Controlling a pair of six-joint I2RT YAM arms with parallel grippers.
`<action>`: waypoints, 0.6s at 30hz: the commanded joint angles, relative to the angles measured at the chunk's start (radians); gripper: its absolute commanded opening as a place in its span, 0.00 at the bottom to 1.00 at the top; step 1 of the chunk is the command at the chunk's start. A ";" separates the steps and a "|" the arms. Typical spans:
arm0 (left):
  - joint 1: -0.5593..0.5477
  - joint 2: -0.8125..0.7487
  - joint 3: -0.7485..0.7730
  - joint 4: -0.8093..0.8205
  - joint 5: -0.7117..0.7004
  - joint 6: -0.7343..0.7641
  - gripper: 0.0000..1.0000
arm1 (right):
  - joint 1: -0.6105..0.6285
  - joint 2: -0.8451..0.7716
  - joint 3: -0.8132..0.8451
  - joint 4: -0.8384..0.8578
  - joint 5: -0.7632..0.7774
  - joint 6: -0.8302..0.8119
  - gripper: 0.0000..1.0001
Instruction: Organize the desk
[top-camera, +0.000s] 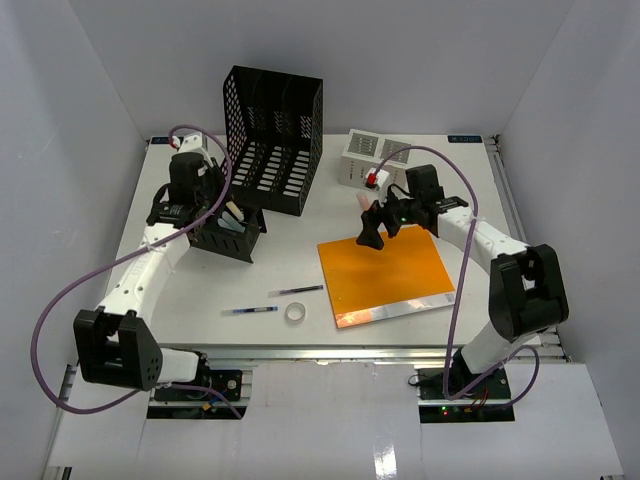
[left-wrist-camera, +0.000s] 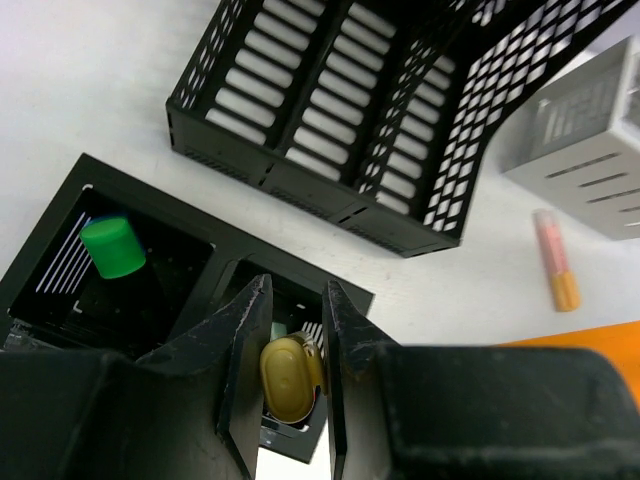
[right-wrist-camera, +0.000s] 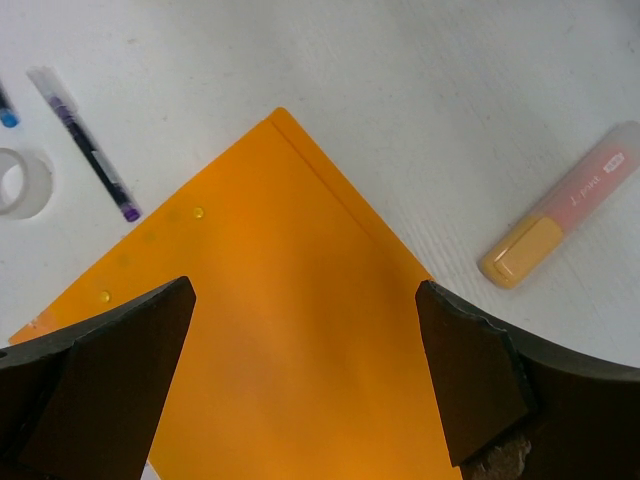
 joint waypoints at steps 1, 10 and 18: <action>0.007 0.018 0.003 0.010 -0.019 0.047 0.00 | -0.003 0.065 0.078 0.055 0.116 0.033 0.98; 0.011 0.052 -0.065 0.073 -0.008 0.063 0.13 | 0.001 0.373 0.333 0.070 0.520 0.215 0.97; 0.011 -0.062 -0.158 0.121 0.026 0.041 0.63 | 0.003 0.547 0.478 -0.002 0.579 0.293 0.85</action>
